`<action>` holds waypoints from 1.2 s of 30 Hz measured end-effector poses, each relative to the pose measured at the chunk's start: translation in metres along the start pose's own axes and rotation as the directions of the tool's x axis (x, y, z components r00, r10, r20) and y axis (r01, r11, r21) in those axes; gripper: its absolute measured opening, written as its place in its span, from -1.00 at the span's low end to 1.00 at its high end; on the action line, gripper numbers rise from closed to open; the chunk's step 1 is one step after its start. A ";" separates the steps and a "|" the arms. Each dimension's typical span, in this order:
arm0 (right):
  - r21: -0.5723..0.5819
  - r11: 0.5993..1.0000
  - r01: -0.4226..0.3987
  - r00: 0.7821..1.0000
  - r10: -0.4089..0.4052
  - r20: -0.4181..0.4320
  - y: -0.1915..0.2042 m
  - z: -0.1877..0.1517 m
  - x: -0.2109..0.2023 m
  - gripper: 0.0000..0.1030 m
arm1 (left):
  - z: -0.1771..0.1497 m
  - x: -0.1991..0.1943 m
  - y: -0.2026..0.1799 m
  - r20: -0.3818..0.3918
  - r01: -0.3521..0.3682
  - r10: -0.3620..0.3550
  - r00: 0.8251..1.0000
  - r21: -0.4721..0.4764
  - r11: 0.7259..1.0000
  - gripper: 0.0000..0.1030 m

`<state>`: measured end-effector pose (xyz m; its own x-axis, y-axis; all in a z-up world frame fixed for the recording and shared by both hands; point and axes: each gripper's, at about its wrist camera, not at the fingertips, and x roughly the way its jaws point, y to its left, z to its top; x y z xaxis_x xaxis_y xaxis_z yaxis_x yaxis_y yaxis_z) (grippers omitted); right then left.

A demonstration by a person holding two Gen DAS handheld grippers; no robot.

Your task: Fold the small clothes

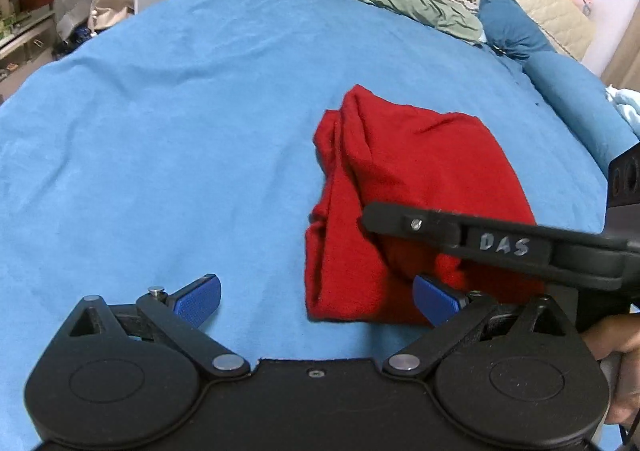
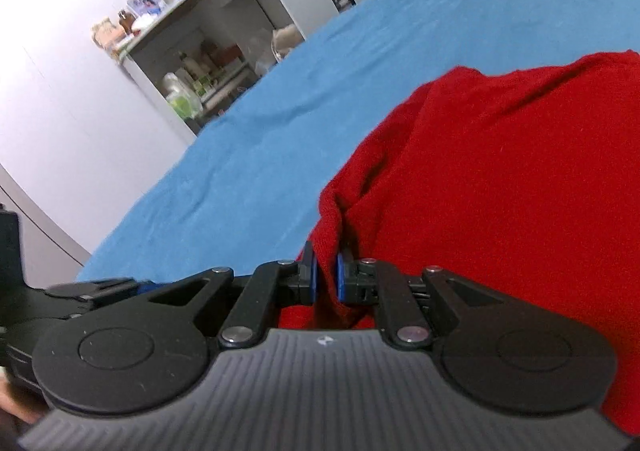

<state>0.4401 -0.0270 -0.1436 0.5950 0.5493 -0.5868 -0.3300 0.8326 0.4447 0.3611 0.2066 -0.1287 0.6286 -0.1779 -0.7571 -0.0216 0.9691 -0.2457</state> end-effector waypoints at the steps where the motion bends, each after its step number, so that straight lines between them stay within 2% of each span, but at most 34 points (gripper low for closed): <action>1: 0.000 1.000 -0.006 1.000 0.006 0.006 -0.002 0.002 -0.003 -0.46 | 0.003 0.003 0.000 -0.004 0.003 -0.003 1.000 0.006 1.000 1.00; 2: -0.002 1.000 -0.012 1.000 0.012 0.006 -0.003 0.003 -0.004 -0.36 | 0.001 0.001 -0.002 -0.004 0.009 -0.009 1.000 0.017 1.000 1.00; 4: 0.014 1.000 -0.025 1.000 0.025 0.019 -0.008 0.005 -0.016 0.18 | 0.001 -0.002 -0.007 0.009 0.024 -0.024 1.000 0.039 0.999 1.00; 5: 0.023 0.999 -0.025 0.999 0.024 0.045 -0.011 0.003 -0.032 0.55 | 0.001 -0.004 -0.009 0.017 0.038 -0.039 0.999 0.052 0.998 1.00; 6: 0.029 1.000 -0.011 0.996 0.008 0.093 -0.011 0.004 -0.047 0.63 | 0.000 -0.007 -0.010 0.030 0.058 -0.060 0.998 0.065 0.996 1.00; 9: 0.081 0.996 0.045 0.974 -0.061 0.217 -0.024 -0.002 -0.092 0.65 | -0.001 -0.014 -0.014 0.063 0.098 -0.104 0.993 0.093 0.991 1.00; 11: 0.110 0.983 0.147 0.948 -0.171 0.267 -0.029 -0.019 -0.120 0.69 | -0.002 -0.013 -0.017 0.075 0.106 -0.113 0.991 0.090 0.990 1.00; 13: 0.097 0.955 0.280 0.913 -0.296 0.281 -0.028 -0.043 -0.139 0.71 | -0.001 -0.007 -0.017 0.083 0.115 -0.120 0.989 0.067 0.991 1.00; 15: 0.068 0.923 0.378 0.883 -0.382 0.273 -0.027 -0.070 -0.149 0.71 | 0.001 0.000 -0.017 0.096 0.115 -0.118 0.988 0.036 0.993 1.00; 18: 0.026 0.883 0.469 0.854 -0.461 0.241 -0.022 -0.099 -0.145 0.71 | 0.005 0.006 -0.017 0.118 0.105 -0.105 0.987 0.003 0.994 0.99; 22: -0.012 0.863 0.506 0.843 -0.491 0.217 -0.018 -0.111 -0.127 0.69 | 0.008 0.009 -0.017 0.141 0.074 -0.075 0.987 0.014 0.997 0.99; 24: -0.017 0.853 0.521 0.836 -0.506 0.213 -0.017 -0.105 -0.109 0.68 | 0.008 0.011 -0.017 0.142 0.059 -0.062 0.988 0.021 0.998 0.99; 27: -0.003 0.827 0.562 0.815 -0.554 0.172 -0.025 -0.098 -0.085 0.66 | 0.009 0.019 -0.013 0.138 0.044 -0.047 0.989 0.021 0.999 0.97; 29: 0.043 0.819 0.572 0.803 -0.570 0.173 -0.030 -0.100 -0.085 0.64 | 0.010 0.025 -0.006 0.141 0.020 -0.022 0.990 0.015 1.000 0.94; 30: 0.073 0.814 0.577 0.794 -0.579 0.185 -0.031 -0.099 -0.088 0.64 | 0.011 0.028 0.001 0.125 0.014 -0.014 0.992 0.003 1.000 0.88; 31: 0.105 0.799 0.592 0.774 -0.600 0.203 -0.031 -0.100 -0.096 0.64 | 0.010 0.030 0.008 0.100 0.013 -0.012 0.995 -0.012 1.000 0.78; 33: 0.140 0.767 0.626 0.733 -0.640 0.229 -0.034 -0.102 -0.113 0.64 | 0.004 0.032 0.025 0.028 0.012 -0.011 1.000 -0.058 0.998 0.72; 34: 0.148 0.769 0.622 0.735 -0.638 0.231 -0.039 -0.103 -0.118 0.64 | 0.001 0.031 0.031 0.005 0.021 -0.021 1.000 -0.065 0.998 0.67; 35: 0.148 0.778 0.611 0.747 -0.629 0.216 -0.044 -0.104 -0.120 0.64 | -0.002 0.026 0.034 -0.002 0.019 -0.019 1.000 -0.053 0.998 0.62; 36: 0.143 0.778 0.612 0.752 -0.628 0.198 -0.047 -0.108 -0.119 0.64 | -0.005 0.025 0.033 -0.017 -0.002 0.001 1.000 -0.025 1.000 0.43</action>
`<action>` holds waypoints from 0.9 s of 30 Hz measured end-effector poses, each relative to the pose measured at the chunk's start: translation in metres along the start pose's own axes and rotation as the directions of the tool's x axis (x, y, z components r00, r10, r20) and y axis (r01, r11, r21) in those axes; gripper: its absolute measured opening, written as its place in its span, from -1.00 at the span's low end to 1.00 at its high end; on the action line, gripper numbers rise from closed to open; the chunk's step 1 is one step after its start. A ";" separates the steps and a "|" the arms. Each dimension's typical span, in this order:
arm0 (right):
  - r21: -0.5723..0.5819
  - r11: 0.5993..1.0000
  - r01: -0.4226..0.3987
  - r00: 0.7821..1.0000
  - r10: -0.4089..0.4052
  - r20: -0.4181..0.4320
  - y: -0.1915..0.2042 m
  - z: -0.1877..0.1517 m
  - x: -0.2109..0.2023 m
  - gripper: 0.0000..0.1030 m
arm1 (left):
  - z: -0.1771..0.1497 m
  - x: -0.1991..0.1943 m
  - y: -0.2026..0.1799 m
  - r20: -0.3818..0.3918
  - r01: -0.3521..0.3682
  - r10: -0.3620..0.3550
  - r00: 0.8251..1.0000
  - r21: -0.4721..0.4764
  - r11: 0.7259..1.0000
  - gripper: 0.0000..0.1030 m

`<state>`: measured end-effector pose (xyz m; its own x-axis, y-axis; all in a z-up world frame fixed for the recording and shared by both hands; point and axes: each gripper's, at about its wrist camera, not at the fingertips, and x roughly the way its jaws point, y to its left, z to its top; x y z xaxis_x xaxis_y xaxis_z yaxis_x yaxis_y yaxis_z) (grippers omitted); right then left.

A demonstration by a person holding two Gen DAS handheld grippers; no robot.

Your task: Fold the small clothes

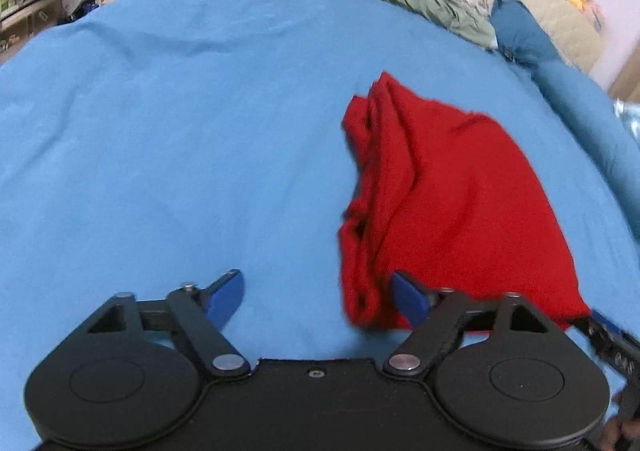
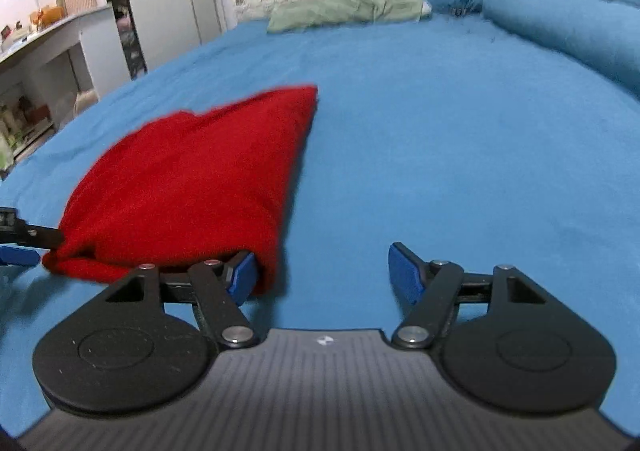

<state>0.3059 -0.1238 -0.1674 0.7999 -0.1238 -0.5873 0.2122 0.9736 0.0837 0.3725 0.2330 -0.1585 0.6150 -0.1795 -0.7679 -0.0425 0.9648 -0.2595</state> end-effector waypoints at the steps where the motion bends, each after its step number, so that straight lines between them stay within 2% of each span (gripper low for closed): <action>1: -0.013 1.000 0.005 1.000 -0.005 -0.014 -0.001 -0.004 0.003 0.64 | -0.002 0.000 -0.004 -0.007 -0.034 0.035 0.999 0.042 0.999 0.38; 3: -0.019 1.000 0.008 1.000 -0.009 -0.021 -0.001 -0.009 0.009 0.64 | -0.007 0.001 -0.013 0.009 -0.075 0.075 0.997 0.113 0.991 0.39; 7: -0.024 1.000 -0.015 0.999 0.014 -0.039 -0.002 -0.004 0.004 0.65 | -0.007 -0.003 -0.020 0.016 -0.099 0.098 0.995 0.143 0.985 0.40; 8: -0.022 0.999 -0.039 0.998 0.038 -0.047 -0.003 -0.001 0.000 0.66 | -0.005 -0.007 -0.020 0.014 -0.098 0.097 0.995 0.138 0.986 0.45; 10: -0.022 0.997 -0.071 0.997 0.070 -0.045 -0.010 0.008 -0.011 0.69 | 0.000 -0.021 -0.022 0.033 -0.117 0.114 0.993 0.130 0.985 0.72; 11: -0.031 0.996 -0.088 0.996 0.087 -0.038 -0.013 0.013 -0.020 0.71 | 0.004 -0.027 -0.023 0.057 -0.113 0.107 0.993 0.126 0.986 0.75; 13: -0.041 0.991 -0.126 0.992 0.125 -0.022 -0.018 0.027 -0.040 0.85 | 0.015 -0.045 -0.025 0.106 -0.053 0.039 0.994 0.129 0.990 0.89; 14: -0.039 0.987 -0.153 0.988 0.152 -0.018 -0.022 0.036 -0.047 0.99 | 0.022 -0.053 -0.027 0.128 -0.023 0.006 0.992 0.132 0.991 0.94; 16: -0.015 0.977 -0.213 0.977 0.212 -0.030 -0.030 0.059 -0.052 1.00 | 0.039 -0.060 -0.030 0.156 0.029 -0.051 0.986 0.140 0.990 1.00; 18: 0.037 0.964 -0.265 0.961 0.267 -0.071 -0.035 0.084 -0.045 1.00 | 0.062 -0.052 -0.035 0.118 0.104 -0.122 0.985 0.150 0.983 1.00; 19: 0.078 0.953 -0.292 0.948 0.299 -0.113 -0.037 0.098 -0.035 1.00 | 0.072 -0.043 -0.039 0.091 0.147 -0.162 0.983 0.152 0.977 1.00; 21: 0.155 0.932 -0.327 0.918 0.352 -0.180 -0.039 0.117 -0.010 1.00 | 0.087 -0.018 -0.042 0.044 0.190 -0.197 0.979 0.135 0.972 1.00; 22: 0.187 0.922 -0.339 0.903 0.375 -0.209 -0.038 0.123 0.006 1.00 | 0.091 -0.007 -0.041 0.026 0.200 -0.204 0.979 0.125 0.972 1.00; 24: 0.224 0.921 -0.317 0.894 0.369 -0.253 -0.036 0.130 0.034 1.00 | 0.096 0.020 -0.041 -0.028 0.195 -0.193 0.981 0.116 0.974 0.99; 27: 0.305 0.904 -0.299 0.872 0.389 -0.297 -0.034 0.127 0.073 1.00 | 0.096 0.048 -0.033 -0.062 0.176 -0.171 0.983 0.081 0.981 0.96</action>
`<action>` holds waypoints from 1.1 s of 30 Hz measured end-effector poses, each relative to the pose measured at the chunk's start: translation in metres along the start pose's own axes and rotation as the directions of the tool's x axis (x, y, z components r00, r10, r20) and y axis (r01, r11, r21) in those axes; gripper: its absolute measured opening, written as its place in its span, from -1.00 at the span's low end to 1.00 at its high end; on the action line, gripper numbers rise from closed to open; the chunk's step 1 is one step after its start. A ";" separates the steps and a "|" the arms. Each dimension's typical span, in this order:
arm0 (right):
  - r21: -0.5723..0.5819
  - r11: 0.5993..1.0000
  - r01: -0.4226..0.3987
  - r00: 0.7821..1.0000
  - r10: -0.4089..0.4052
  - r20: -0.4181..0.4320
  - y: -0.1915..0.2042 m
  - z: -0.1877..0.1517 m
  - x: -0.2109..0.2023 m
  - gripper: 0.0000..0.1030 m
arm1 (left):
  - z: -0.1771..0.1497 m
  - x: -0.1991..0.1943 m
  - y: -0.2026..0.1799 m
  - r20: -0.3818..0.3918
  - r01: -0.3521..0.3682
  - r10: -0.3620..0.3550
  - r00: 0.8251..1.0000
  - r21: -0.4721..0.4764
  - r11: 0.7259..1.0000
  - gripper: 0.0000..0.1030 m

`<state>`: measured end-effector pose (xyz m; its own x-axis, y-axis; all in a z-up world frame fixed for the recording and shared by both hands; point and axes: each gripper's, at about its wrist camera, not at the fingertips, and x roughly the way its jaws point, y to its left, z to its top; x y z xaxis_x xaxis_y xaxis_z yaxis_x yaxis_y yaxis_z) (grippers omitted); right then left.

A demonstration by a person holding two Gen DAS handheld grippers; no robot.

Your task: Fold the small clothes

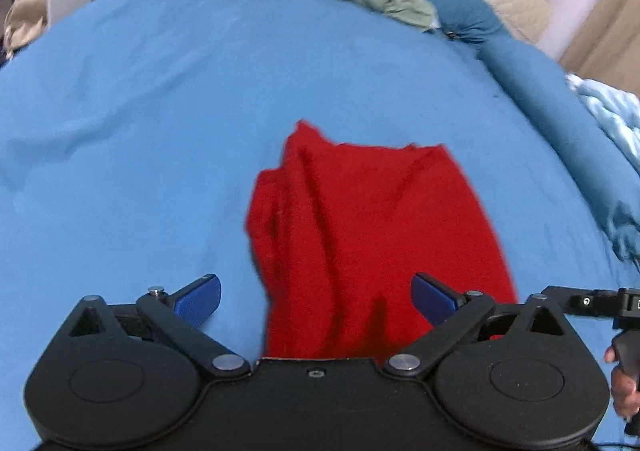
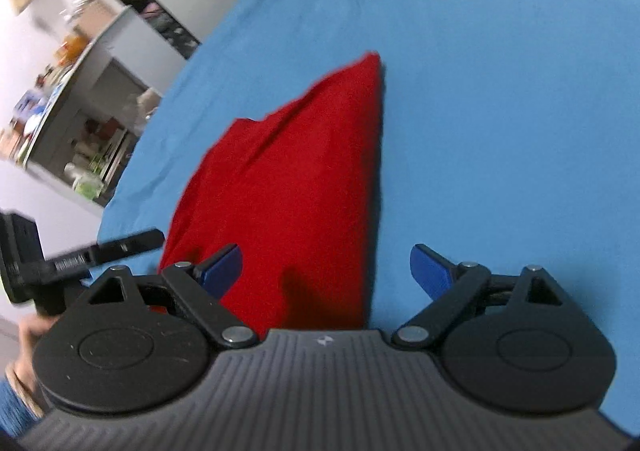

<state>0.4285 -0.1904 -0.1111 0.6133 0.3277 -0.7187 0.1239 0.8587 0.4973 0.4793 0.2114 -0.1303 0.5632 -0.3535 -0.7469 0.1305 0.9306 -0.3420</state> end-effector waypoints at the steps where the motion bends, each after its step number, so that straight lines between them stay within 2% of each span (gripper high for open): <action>1: 0.014 1.000 -0.009 1.000 0.009 -0.009 -0.003 0.002 0.010 1.00 | 0.002 0.004 0.005 -0.007 0.014 -0.014 1.000 -0.021 1.000 0.96; 4: -0.004 1.000 0.008 1.000 -0.008 -0.019 -0.006 0.000 0.033 1.00 | 0.001 0.021 0.021 -0.031 0.055 -0.058 0.998 -0.088 0.995 0.83; 6: -0.026 1.000 0.009 1.000 -0.010 -0.010 -0.007 -0.003 0.043 0.94 | -0.001 0.025 0.021 -0.029 0.045 -0.047 0.998 -0.078 0.996 0.80; 7: -0.038 0.999 0.004 1.000 -0.004 0.007 -0.007 -0.004 0.044 0.77 | 0.000 0.025 0.016 -0.021 0.038 -0.039 0.999 -0.059 0.998 0.59; 8: -0.048 0.999 -0.009 1.000 0.010 0.014 -0.007 -0.005 0.044 0.14 | -0.001 0.025 0.011 -0.023 0.031 -0.032 0.999 -0.037 0.999 0.40; 9: -0.047 0.998 -0.049 0.999 0.049 -0.003 -0.005 -0.004 0.046 -0.02 | -0.001 0.026 0.007 -0.040 0.045 -0.046 0.998 -0.021 0.999 -0.09; 10: -0.037 0.998 -0.059 0.998 0.059 -0.009 -0.004 -0.003 0.046 -0.09 | 0.000 0.026 0.005 -0.057 0.071 -0.073 0.996 -0.033 0.997 -0.29; 12: -0.065 0.997 -0.038 0.999 0.038 0.002 0.004 0.000 0.042 -0.23 | 0.003 0.022 -0.001 -0.064 0.051 -0.052 0.997 -0.029 0.998 -0.46; 15: -0.076 0.996 -0.042 0.999 0.043 0.022 0.015 0.003 0.021 -0.26 | 0.003 0.006 -0.019 -0.046 0.044 -0.045 0.998 -0.001 0.999 -0.51; 19: -0.137 0.988 -0.077 0.995 0.084 0.046 0.019 -0.003 -0.038 -0.27 | -0.010 -0.034 -0.056 -0.026 0.148 -0.147 0.989 0.045 0.988 -0.52; 22: -0.167 0.983 -0.075 0.996 0.083 0.045 0.004 -0.021 -0.094 -0.27 | -0.041 -0.069 -0.098 -0.032 0.199 -0.197 0.980 0.109 0.974 -0.52; 26: -0.124 0.988 -0.091 0.994 0.097 0.043 -0.035 -0.061 -0.154 -0.26 | -0.096 -0.094 -0.142 -0.041 0.249 -0.246 0.969 0.161 0.955 -0.52; 30: -0.071 0.997 -0.040 0.998 0.043 0.037 -0.077 -0.114 -0.177 -0.23 | -0.149 -0.082 -0.161 -0.069 0.216 -0.207 0.976 0.180 0.960 -0.51; 33: -0.037 0.999 0.033 0.999 -0.032 0.030 -0.102 -0.149 -0.166 -0.20 | -0.171 -0.060 -0.160 -0.076 0.130 -0.118 0.990 0.171 0.977 -0.50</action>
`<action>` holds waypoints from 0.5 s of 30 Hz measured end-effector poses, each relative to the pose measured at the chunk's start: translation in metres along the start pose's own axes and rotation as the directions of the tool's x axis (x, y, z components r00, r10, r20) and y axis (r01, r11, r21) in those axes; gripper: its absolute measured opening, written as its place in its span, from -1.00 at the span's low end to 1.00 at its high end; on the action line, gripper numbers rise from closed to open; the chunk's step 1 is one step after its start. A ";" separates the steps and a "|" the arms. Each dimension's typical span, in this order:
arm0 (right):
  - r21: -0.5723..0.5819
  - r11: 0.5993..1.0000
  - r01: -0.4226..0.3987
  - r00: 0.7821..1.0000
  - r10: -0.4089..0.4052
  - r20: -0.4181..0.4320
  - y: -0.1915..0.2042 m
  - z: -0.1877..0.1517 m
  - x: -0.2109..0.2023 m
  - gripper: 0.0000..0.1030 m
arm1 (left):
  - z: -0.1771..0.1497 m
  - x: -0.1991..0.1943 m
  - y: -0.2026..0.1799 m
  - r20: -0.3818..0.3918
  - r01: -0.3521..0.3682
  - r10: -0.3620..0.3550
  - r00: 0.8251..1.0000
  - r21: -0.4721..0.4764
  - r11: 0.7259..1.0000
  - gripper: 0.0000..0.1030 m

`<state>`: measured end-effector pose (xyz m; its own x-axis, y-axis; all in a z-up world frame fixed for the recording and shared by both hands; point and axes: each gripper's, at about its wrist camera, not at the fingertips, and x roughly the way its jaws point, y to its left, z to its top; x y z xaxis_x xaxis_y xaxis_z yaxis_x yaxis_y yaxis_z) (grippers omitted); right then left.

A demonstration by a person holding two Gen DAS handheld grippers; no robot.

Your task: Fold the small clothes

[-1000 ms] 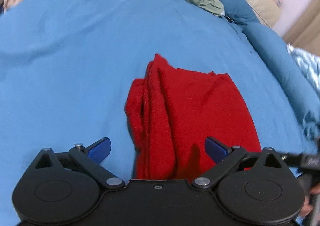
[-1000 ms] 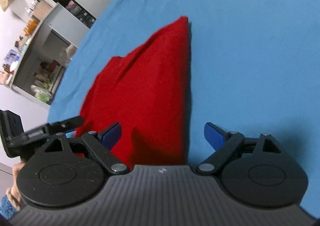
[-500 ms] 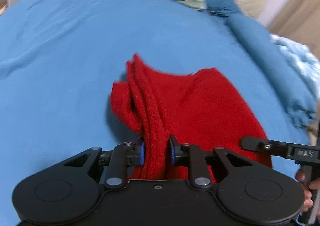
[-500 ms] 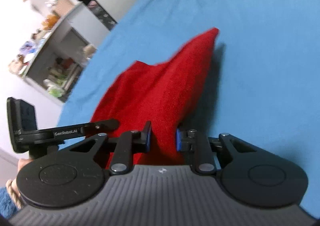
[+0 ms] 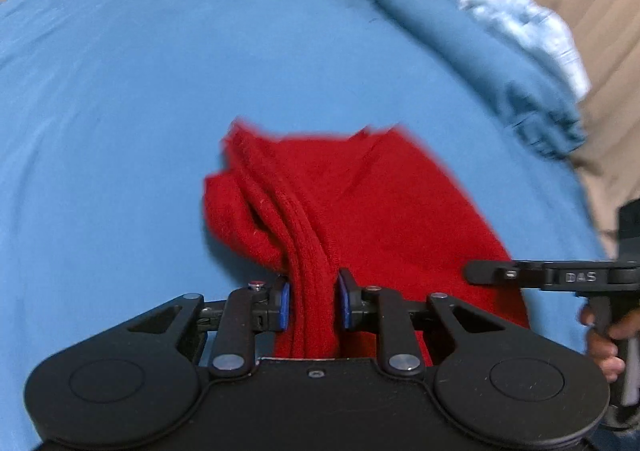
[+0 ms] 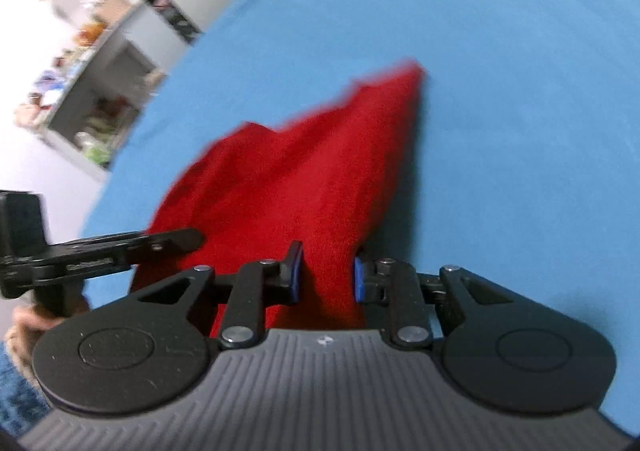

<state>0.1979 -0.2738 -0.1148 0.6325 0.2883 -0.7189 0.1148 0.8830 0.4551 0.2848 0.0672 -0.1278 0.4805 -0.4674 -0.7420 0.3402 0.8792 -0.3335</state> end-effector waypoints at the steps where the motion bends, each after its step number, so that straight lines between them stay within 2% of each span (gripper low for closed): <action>1: 0.021 1.000 0.001 1.000 -0.001 0.009 -0.008 -0.010 0.002 -0.19 | -0.006 0.002 0.002 0.008 -0.009 0.009 1.000 -0.011 1.000 -0.49; 4: 0.087 0.996 -0.026 0.998 0.021 0.052 -0.016 -0.020 0.001 -0.13 | -0.010 0.002 0.005 0.021 -0.020 0.021 1.000 -0.046 0.999 -0.43; 6: 0.073 0.997 -0.018 0.998 0.015 0.053 -0.013 -0.019 -0.002 -0.04 | -0.009 0.002 0.001 0.023 -0.044 0.045 0.999 -0.045 0.998 -0.33; 7: 0.053 0.999 -0.001 0.999 -0.002 0.052 -0.009 -0.018 -0.003 0.03 | -0.010 0.000 -0.003 0.025 -0.066 0.067 0.997 -0.034 0.997 -0.26; 8: 0.035 0.999 0.012 0.999 -0.014 0.052 -0.006 -0.019 -0.003 0.26 | -0.012 -0.003 -0.008 0.028 -0.084 0.085 0.996 -0.022 0.996 -0.22; 9: 0.020 0.999 0.027 0.998 -0.028 0.051 -0.005 -0.020 -0.006 0.48 | -0.014 -0.004 -0.009 0.027 -0.109 0.110 0.994 -0.013 0.994 -0.06; 10: 0.009 0.999 0.042 0.998 -0.042 0.055 0.002 -0.018 -0.003 0.55 | -0.014 -0.005 -0.008 0.025 -0.128 0.129 0.991 -0.010 0.992 0.16; 12: -0.002 0.999 0.048 0.996 -0.047 0.076 0.007 -0.017 -0.009 0.75 | -0.015 -0.006 -0.011 0.022 -0.164 0.165 0.986 -0.025 0.986 0.47; 15: -0.015 0.999 0.053 0.994 -0.051 0.099 0.021 -0.011 -0.020 0.86 | -0.015 -0.021 -0.011 0.034 -0.176 0.178 0.983 -0.061 0.983 0.52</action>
<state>0.1790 -0.2571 -0.0969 0.6986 0.2048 -0.6856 0.1366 0.9023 0.4088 0.2593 0.0690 -0.1174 0.5603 -0.3061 -0.7696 0.2007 0.9517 -0.2324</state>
